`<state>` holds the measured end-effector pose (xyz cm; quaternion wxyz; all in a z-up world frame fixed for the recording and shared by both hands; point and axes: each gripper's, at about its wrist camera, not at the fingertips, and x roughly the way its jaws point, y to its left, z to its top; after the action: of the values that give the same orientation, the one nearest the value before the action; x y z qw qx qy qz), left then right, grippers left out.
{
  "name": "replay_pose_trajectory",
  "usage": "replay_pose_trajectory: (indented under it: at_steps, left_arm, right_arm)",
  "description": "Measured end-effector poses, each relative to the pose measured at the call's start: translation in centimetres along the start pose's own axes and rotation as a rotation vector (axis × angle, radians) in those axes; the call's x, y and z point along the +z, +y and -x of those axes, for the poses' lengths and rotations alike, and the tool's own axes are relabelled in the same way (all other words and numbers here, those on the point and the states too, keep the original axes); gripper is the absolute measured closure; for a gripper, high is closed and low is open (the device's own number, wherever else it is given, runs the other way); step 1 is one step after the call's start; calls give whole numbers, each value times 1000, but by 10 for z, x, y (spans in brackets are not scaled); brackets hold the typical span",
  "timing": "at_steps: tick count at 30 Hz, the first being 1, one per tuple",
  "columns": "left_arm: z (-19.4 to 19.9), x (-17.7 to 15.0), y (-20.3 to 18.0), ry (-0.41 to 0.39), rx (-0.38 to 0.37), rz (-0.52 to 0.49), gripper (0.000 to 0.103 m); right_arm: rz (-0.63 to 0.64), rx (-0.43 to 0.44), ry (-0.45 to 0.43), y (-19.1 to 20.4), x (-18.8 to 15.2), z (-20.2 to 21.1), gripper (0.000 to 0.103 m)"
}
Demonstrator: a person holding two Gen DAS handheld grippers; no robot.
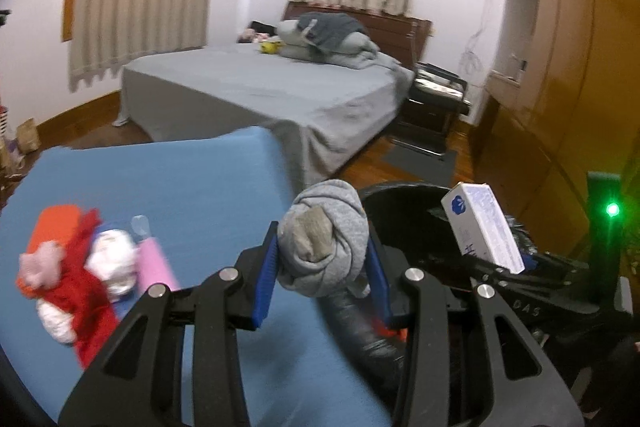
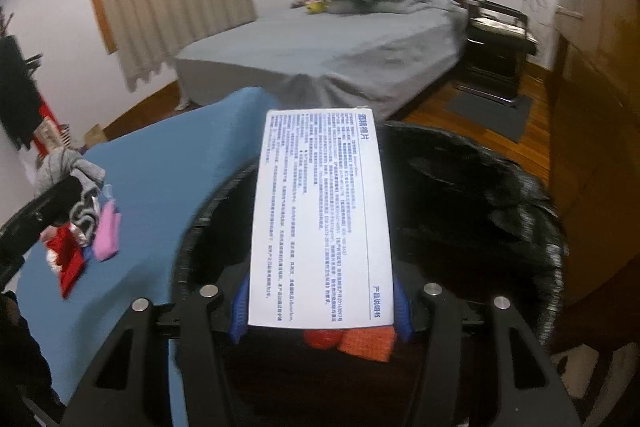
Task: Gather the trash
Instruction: 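Carry the box and socks over the bin and release them, then return both grippers to the remaining pile on the table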
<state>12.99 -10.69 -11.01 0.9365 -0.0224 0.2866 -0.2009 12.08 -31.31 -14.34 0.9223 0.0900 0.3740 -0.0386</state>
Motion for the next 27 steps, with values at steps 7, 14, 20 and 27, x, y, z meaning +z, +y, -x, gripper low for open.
replay_pose_trajectory:
  at_steps: [7,14,20,27]
  left_arm:
    - [-38,5,-47,38,-98,-24,64]
    - [-64,0,-72,81,-165,-44,47]
    - [-59,-5,-60,76,-149,-30,30]
    - [-31,-1,-16,35,-23,-3,22]
  right_arm:
    - [-62,-71,4,-41,-2,-1,49]
    - [-95,-122,11,-65,-9,1,47]
    - [-101,-123,3,-70,-9,5,36]
    - [-62,-72,-30,-43,0,12,9]
